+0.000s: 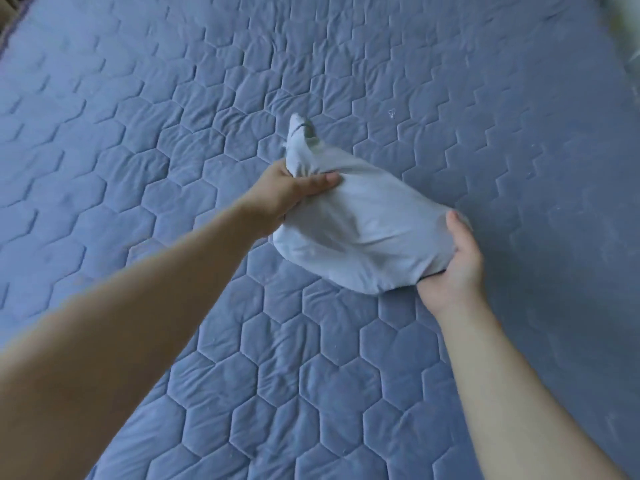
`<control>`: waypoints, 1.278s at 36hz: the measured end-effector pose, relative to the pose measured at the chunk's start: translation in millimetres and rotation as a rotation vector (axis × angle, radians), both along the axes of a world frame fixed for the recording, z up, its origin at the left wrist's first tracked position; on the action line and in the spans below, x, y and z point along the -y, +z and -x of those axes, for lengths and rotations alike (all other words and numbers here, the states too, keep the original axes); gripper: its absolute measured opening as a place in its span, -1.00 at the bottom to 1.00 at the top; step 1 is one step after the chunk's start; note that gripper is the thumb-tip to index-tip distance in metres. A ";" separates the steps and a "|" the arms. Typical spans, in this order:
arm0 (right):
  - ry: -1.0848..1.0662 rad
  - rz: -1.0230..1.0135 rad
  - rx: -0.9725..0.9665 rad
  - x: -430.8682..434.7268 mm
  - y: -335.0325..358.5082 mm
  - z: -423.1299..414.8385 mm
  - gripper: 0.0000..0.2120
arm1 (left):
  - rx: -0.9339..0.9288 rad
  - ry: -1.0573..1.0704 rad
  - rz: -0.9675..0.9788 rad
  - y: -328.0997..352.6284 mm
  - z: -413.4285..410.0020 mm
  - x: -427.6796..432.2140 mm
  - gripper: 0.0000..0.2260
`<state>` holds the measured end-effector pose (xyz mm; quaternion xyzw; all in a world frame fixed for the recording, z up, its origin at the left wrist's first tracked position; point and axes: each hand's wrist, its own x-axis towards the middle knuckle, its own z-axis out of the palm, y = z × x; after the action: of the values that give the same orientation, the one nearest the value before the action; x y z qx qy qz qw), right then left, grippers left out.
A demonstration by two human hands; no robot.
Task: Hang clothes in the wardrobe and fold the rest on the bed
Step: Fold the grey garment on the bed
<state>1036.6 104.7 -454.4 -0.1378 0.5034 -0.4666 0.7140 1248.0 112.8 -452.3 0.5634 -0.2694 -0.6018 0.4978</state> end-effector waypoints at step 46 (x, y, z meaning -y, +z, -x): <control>0.546 -0.461 -0.342 -147.1 -95.1 70.0 -0.79 | -0.055 -0.185 -0.713 -95.0 87.0 -174.3 -0.88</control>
<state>966.5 251.8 -549.6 -0.1786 0.6515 -0.1047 0.7299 1161.0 287.1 -547.3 0.6585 -0.0790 -0.7152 0.2206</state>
